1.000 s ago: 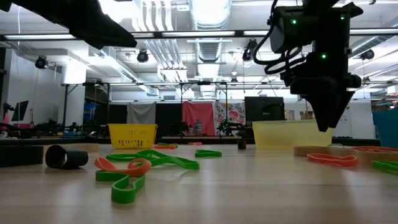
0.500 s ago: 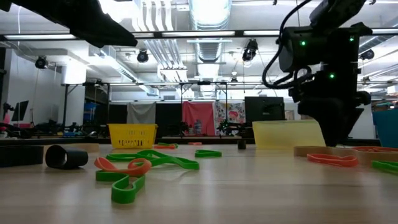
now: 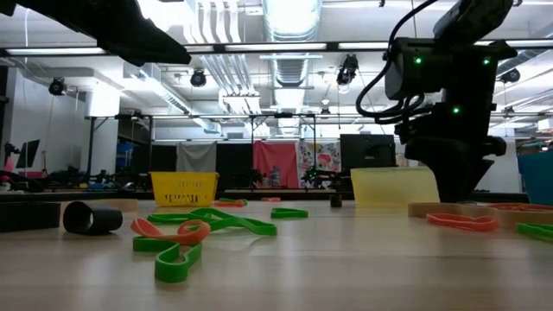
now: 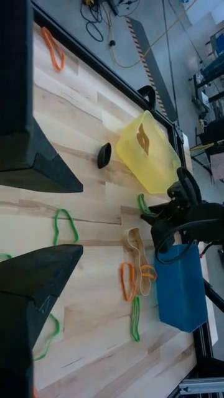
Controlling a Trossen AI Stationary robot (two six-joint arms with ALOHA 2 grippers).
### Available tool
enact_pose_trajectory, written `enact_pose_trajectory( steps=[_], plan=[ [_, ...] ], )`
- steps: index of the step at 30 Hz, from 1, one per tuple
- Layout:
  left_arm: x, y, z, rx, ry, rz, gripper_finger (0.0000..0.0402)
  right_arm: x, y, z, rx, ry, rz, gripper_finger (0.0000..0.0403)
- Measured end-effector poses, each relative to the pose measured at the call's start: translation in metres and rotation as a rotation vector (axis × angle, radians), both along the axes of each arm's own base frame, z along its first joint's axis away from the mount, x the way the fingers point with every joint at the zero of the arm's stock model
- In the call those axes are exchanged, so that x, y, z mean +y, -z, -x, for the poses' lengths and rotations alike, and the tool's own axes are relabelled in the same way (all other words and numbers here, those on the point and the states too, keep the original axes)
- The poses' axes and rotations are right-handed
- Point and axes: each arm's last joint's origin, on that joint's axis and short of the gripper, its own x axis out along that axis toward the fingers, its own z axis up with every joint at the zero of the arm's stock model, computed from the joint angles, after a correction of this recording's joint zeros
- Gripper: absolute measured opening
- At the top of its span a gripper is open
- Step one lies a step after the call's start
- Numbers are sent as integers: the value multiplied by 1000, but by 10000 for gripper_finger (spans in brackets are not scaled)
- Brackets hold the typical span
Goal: Sort rubber bands into baskets
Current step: Put the green rubber band into the left blue bin
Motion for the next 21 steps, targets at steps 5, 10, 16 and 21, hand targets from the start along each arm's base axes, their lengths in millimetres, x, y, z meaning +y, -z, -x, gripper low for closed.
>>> enact_pose_trajectory(
  steps=[5, 10, 16, 21],
  plan=[
    [0, 0, 0, 0, 0, 0, 129, 0, 0, 0, 2, -3, -3, 99],
    [0, 0, 0, 0, 0, 0, 129, 0, 0, 1, 9, -15, -2, 46],
    [0, 0, 0, 0, 0, 0, 129, 0, 0, 1, 17, -41, -1, 11],
    [0, 0, 0, -1, 0, 0, 129, 3, -17, -7, -40, -84, 4, 9]
  ],
)
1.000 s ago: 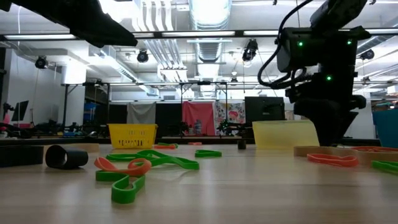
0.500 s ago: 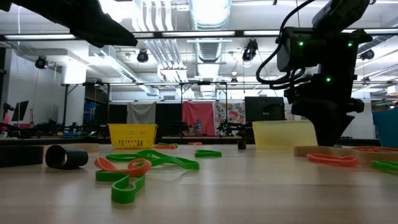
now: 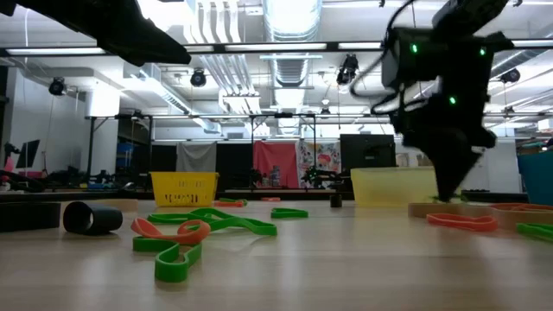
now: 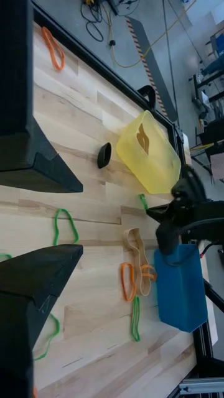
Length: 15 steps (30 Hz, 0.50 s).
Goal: Sort rubber bands into baskets
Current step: Put the green rubber band into the left blue bin
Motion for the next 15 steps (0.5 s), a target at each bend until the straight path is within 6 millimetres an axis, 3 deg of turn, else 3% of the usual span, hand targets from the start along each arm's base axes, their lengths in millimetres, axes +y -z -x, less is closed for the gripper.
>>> enact_pose_trajectory(
  steps=[7, 15],
  plan=[
    [0, -1, 0, -6, 0, 3, 129, 21, -50, -21, -159, -216, -17, 9],
    [0, -1, 0, -7, 0, 3, 129, 85, -90, -24, -225, -502, -361, 9]
  ],
)
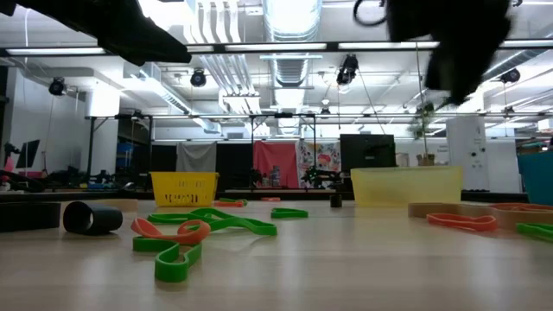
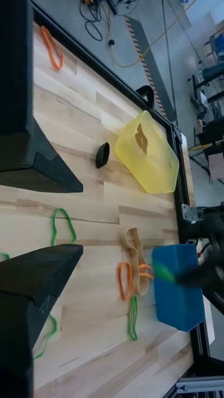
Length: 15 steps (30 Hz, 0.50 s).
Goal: Sort rubber bands into baskets
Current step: Put the green rubber band into the left blue bin
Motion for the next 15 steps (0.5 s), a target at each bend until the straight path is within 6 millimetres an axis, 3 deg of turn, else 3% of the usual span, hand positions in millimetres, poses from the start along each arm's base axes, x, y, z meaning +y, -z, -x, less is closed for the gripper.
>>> enact_pose_trajectory(
  steps=[7, 15],
  plan=[
    [0, 0, 0, -5, -1, 5, 129, 36, -16, 36, 302, 165, -19, 9],
    [0, -2, -1, -18, -1, 11, 129, 37, 1, 72, 579, 389, 139, 9]
  ],
)
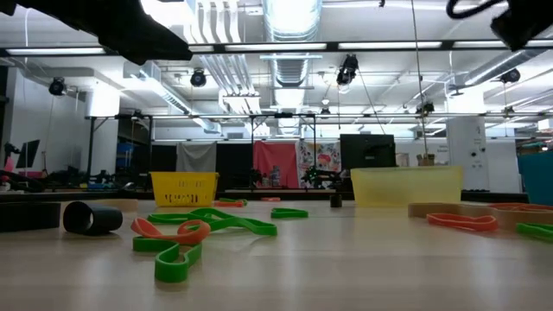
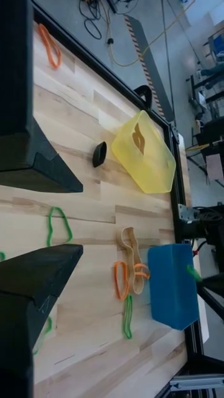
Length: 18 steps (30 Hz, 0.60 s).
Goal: Sort rubber bands into baskets
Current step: Put the green rubber band into the left blue bin
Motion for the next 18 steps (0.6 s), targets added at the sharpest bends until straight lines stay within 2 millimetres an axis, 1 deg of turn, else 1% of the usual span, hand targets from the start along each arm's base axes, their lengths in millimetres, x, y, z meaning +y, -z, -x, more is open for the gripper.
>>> enact_pose_trajectory(
  steps=[3, 8, 13, 18],
  plan=[
    [0, 0, 0, -2, 0, 1, 129, -3, 9, 4, 26, -4, 17, 9],
    [0, -1, 0, -7, 0, 3, 129, -6, 19, 8, 58, -17, 36, 9],
    [0, -1, 0, -15, 0, 6, 129, -6, 21, 9, 58, -12, 41, 16],
    [0, -1, -1, -15, 0, 6, 129, -6, 19, 7, 32, -12, 64, 44]
  ],
)
